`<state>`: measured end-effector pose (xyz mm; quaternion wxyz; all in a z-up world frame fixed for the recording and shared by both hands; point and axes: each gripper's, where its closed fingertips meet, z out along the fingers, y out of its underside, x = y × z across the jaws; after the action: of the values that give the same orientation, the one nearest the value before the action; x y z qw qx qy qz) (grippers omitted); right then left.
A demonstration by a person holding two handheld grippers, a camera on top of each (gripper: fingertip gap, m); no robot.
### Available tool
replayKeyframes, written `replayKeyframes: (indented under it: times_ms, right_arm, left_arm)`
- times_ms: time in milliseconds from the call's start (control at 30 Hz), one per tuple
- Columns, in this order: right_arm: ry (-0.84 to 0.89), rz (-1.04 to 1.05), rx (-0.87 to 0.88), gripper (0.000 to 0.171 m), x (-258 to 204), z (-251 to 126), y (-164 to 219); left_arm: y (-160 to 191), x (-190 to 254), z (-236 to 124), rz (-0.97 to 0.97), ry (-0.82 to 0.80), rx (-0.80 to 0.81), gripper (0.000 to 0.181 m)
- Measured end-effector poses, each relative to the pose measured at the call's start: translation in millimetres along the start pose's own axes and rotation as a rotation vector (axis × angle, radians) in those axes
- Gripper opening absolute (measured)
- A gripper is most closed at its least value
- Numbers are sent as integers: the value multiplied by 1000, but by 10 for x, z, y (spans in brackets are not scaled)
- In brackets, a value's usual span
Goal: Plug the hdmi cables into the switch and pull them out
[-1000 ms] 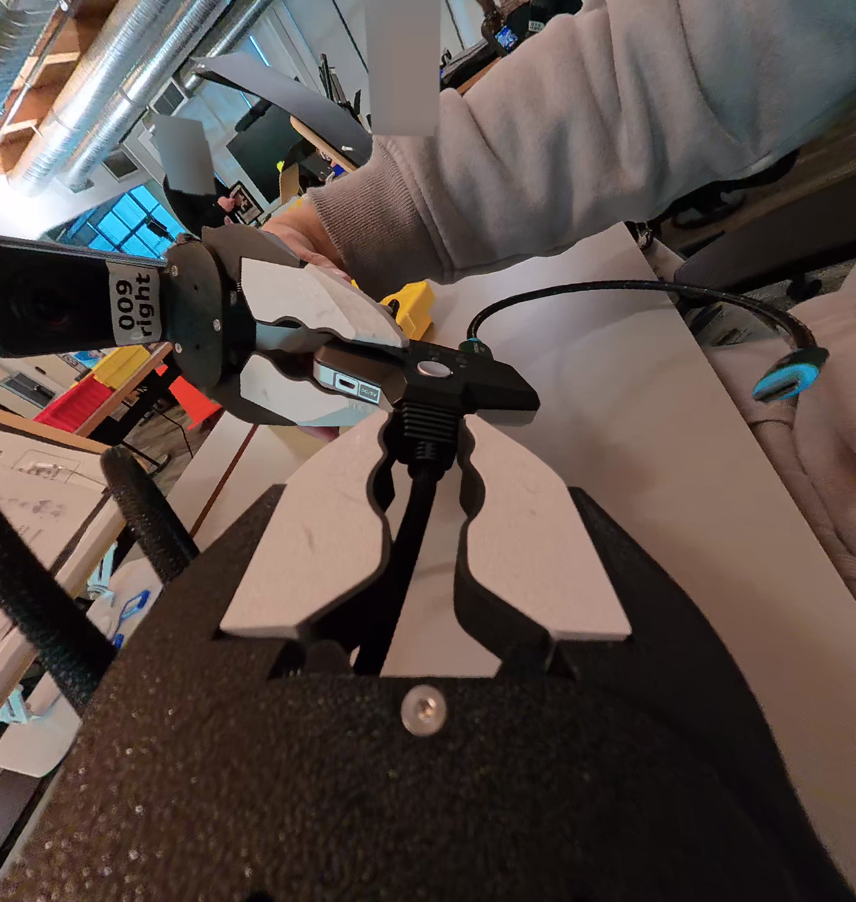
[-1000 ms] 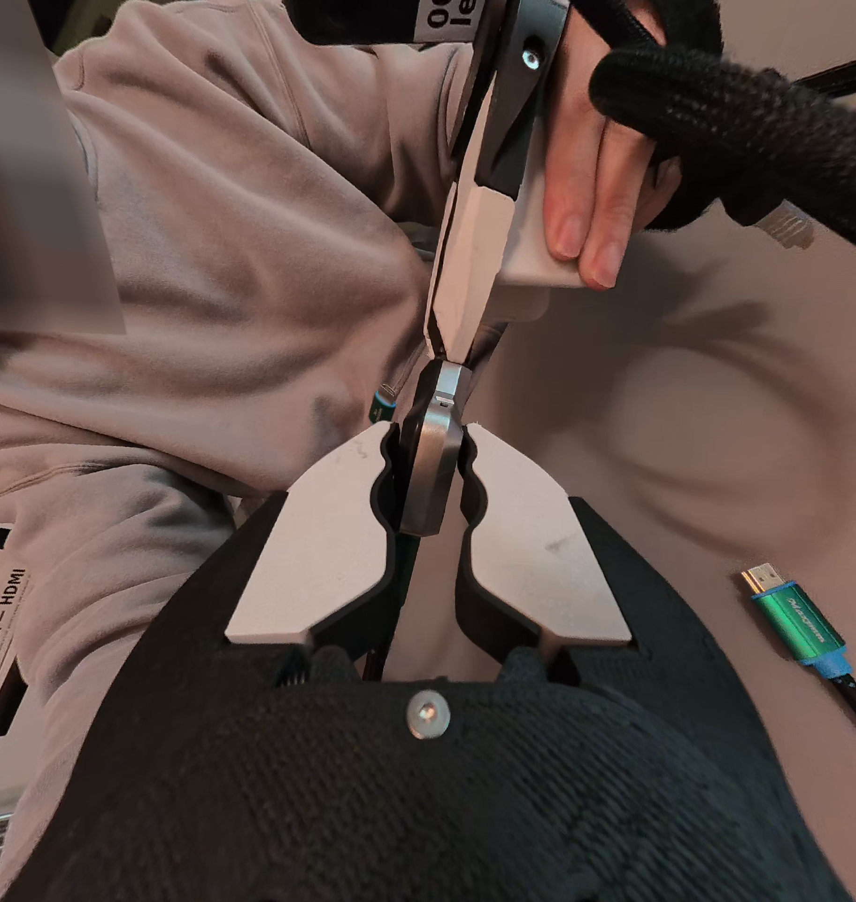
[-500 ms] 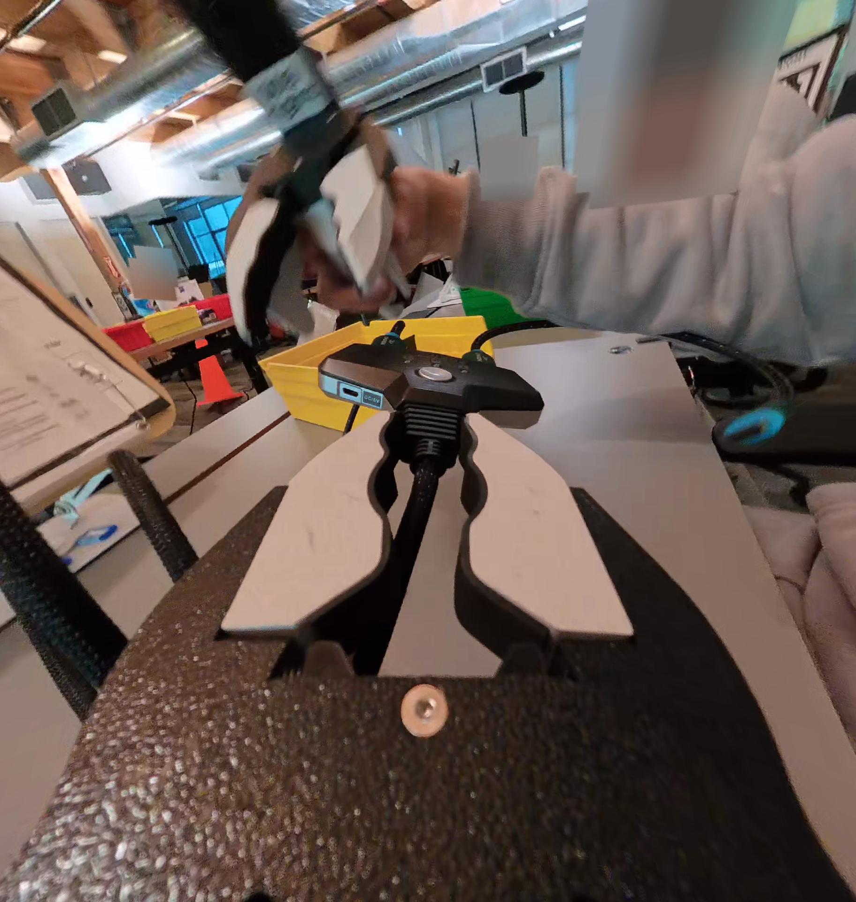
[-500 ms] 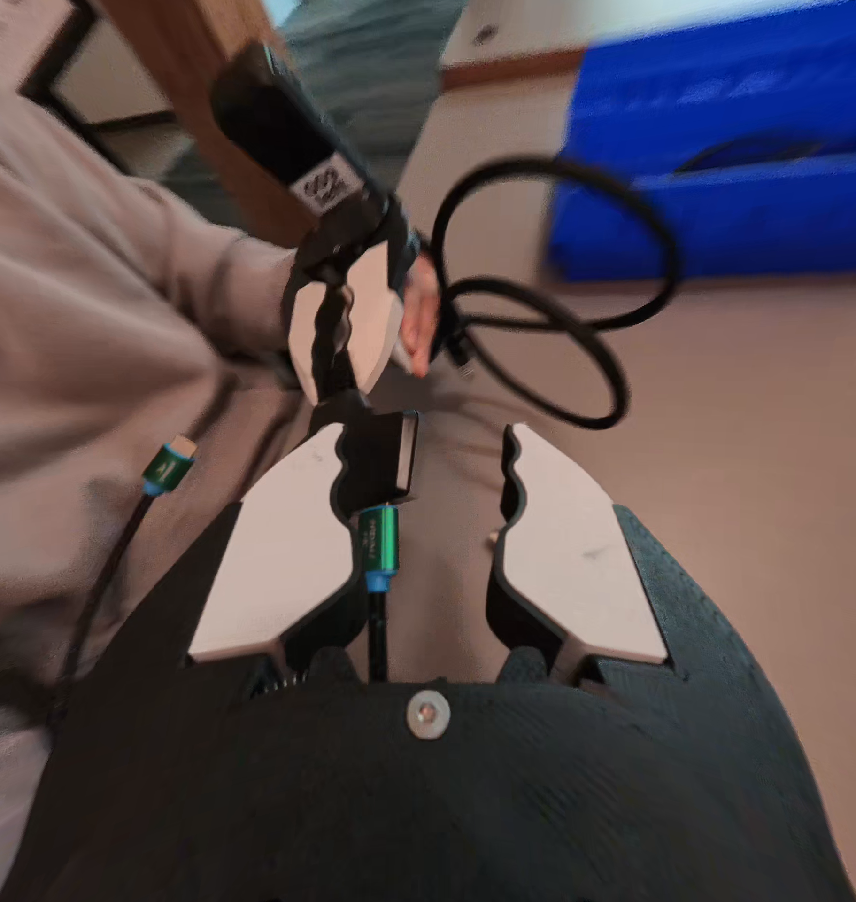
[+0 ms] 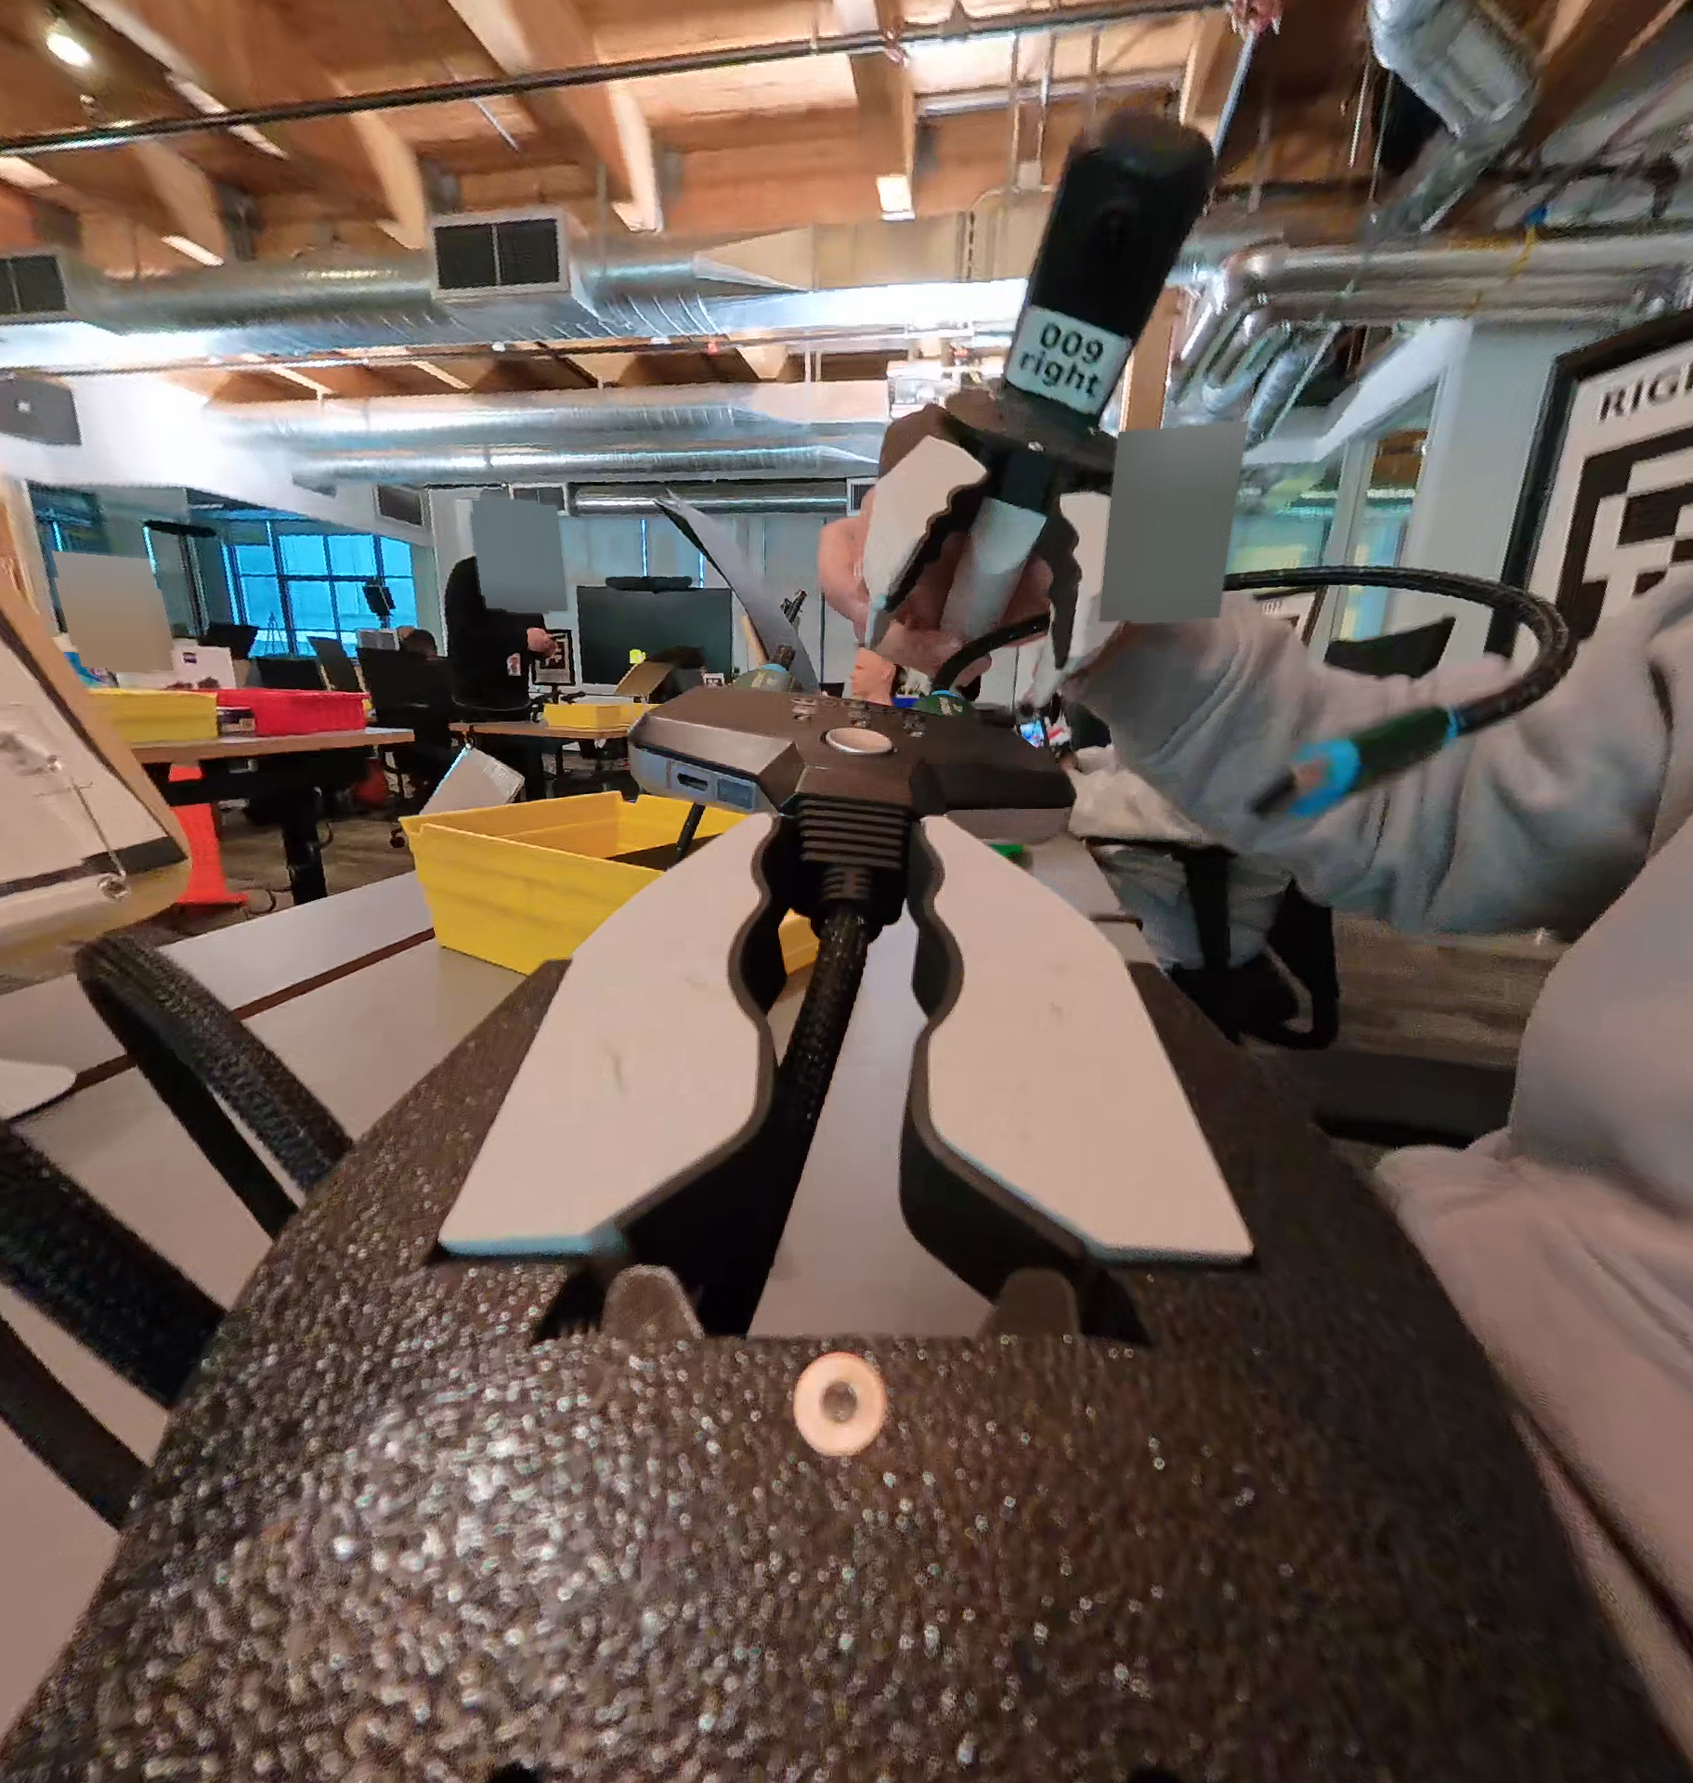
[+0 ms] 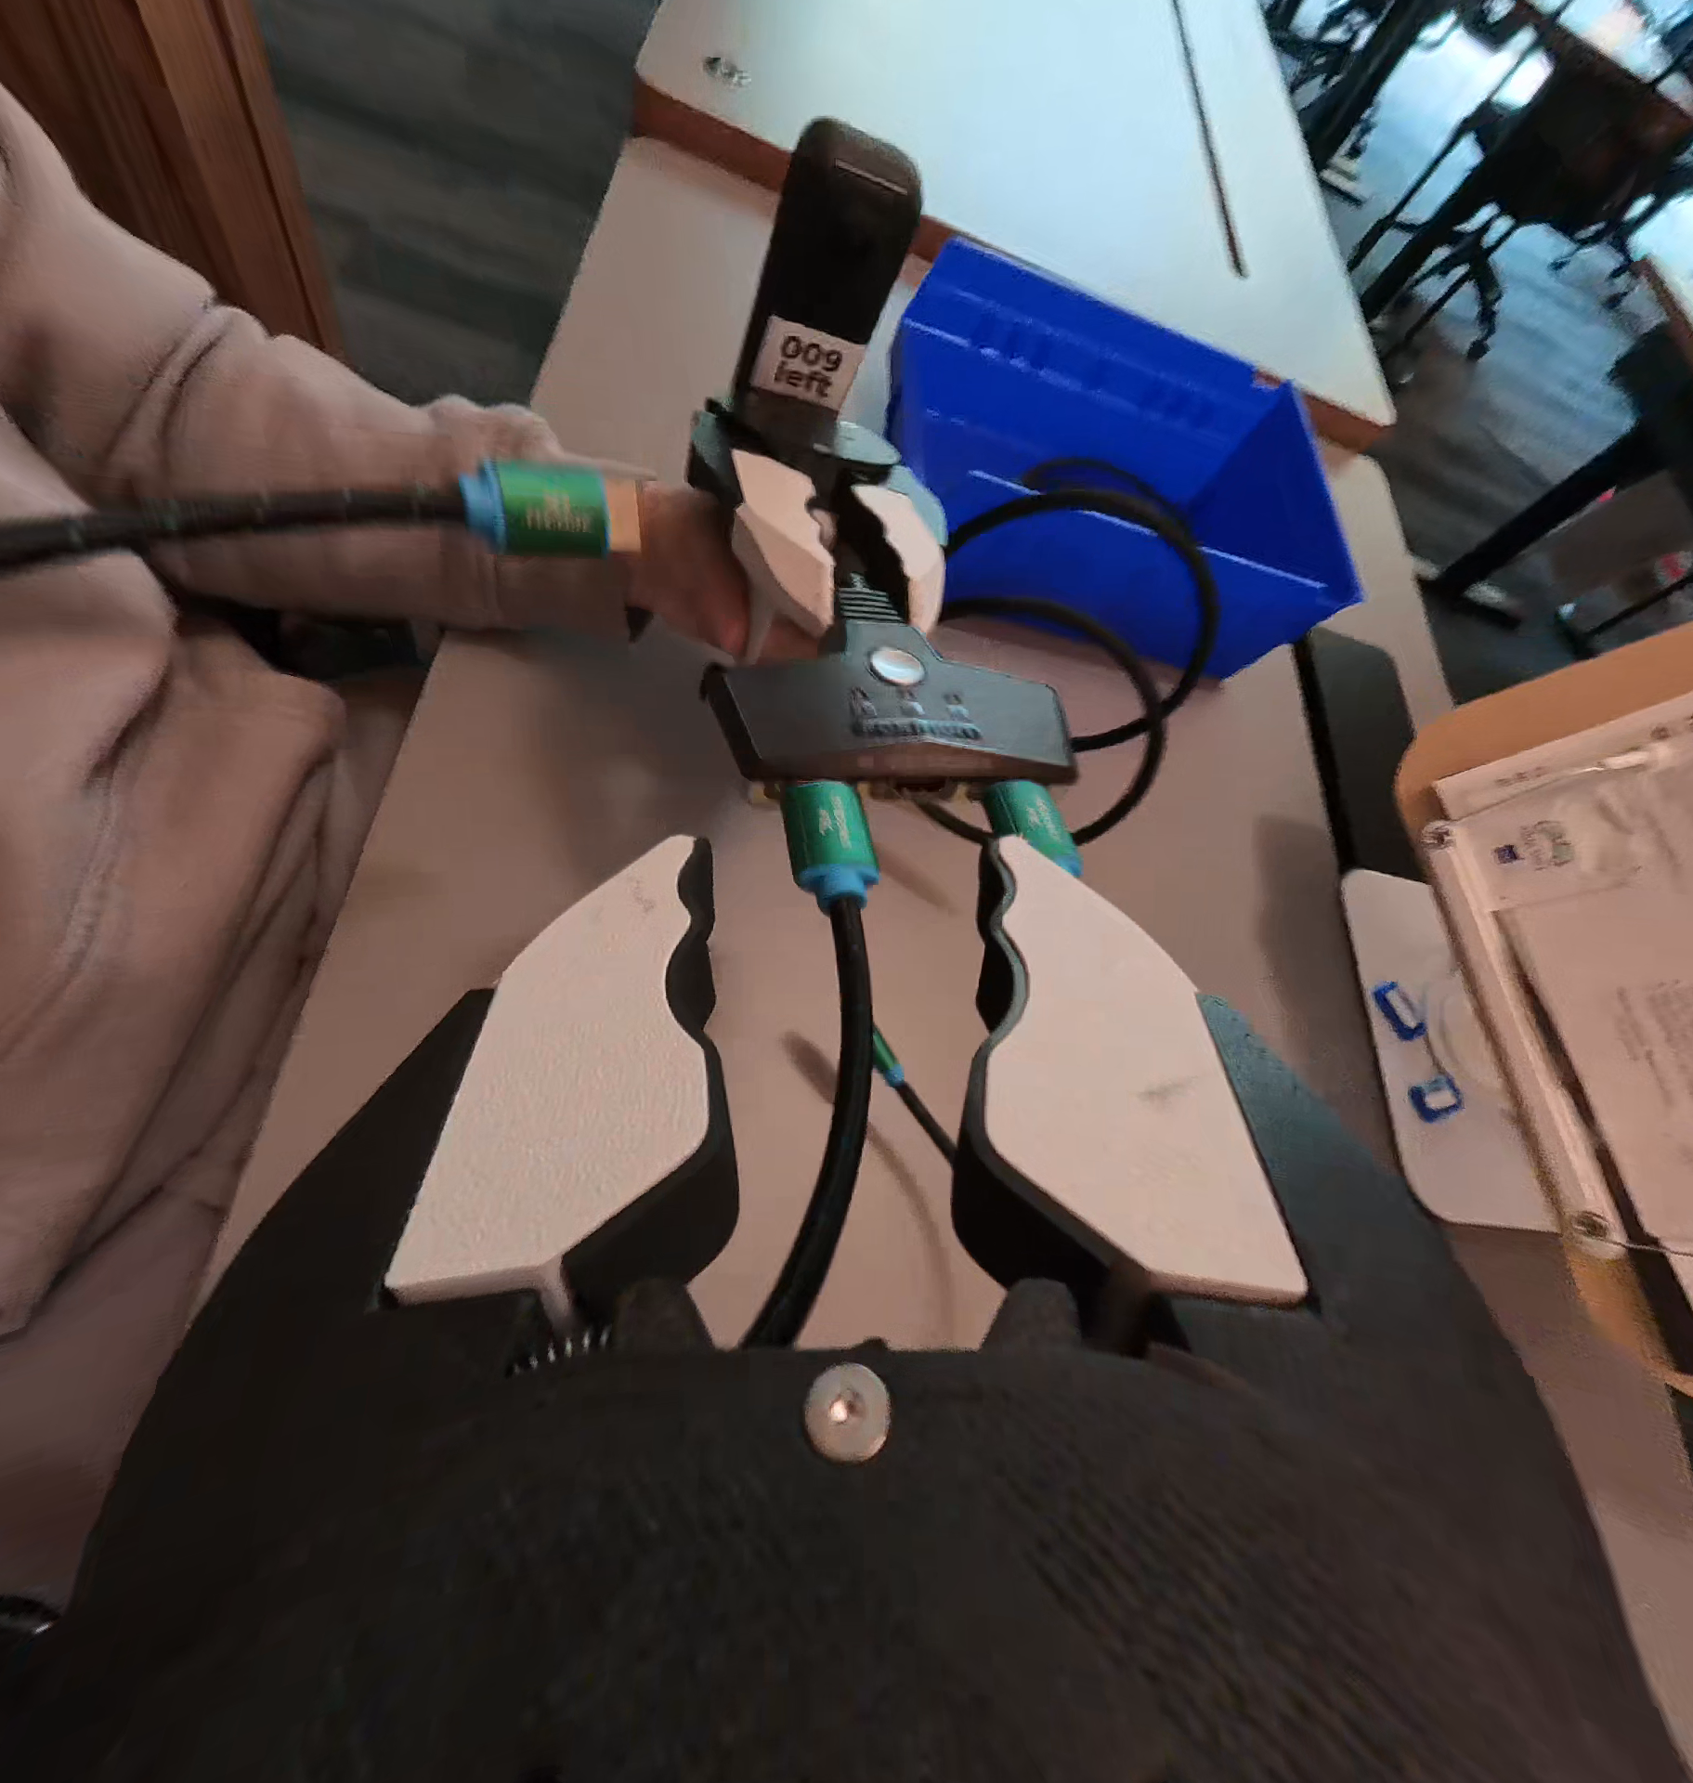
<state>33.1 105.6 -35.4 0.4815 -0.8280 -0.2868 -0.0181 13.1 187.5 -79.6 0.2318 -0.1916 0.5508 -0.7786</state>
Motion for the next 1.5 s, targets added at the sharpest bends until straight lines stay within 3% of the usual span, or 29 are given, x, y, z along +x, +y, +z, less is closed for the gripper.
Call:
replayKeyframes:
  times_ms: [233,500,867,1067,1367,1500]
  right_arm:
    - [-69,119,-180,40,-143,327,227]
    - [-162,172,-252,22,-204,531,295]
    - [-283,125,-318,21,-249,521,231]
    - [-324,113,-448,21,-247,492,239]
    - [-305,123,-459,28,-214,499,217]
    - [-305,145,-445,21,-214,540,245]
  left_arm:
    - [67,60,-45,74,-15,-33,23]
    - [122,53,-116,57,-5,-24,22]
    - [78,88,-123,81,10,-2,23]
    - [60,89,-106,79,3,6,23]
    - [41,60,-136,76,-10,17,23]
    - [55,61,-128,78,-11,11,23]
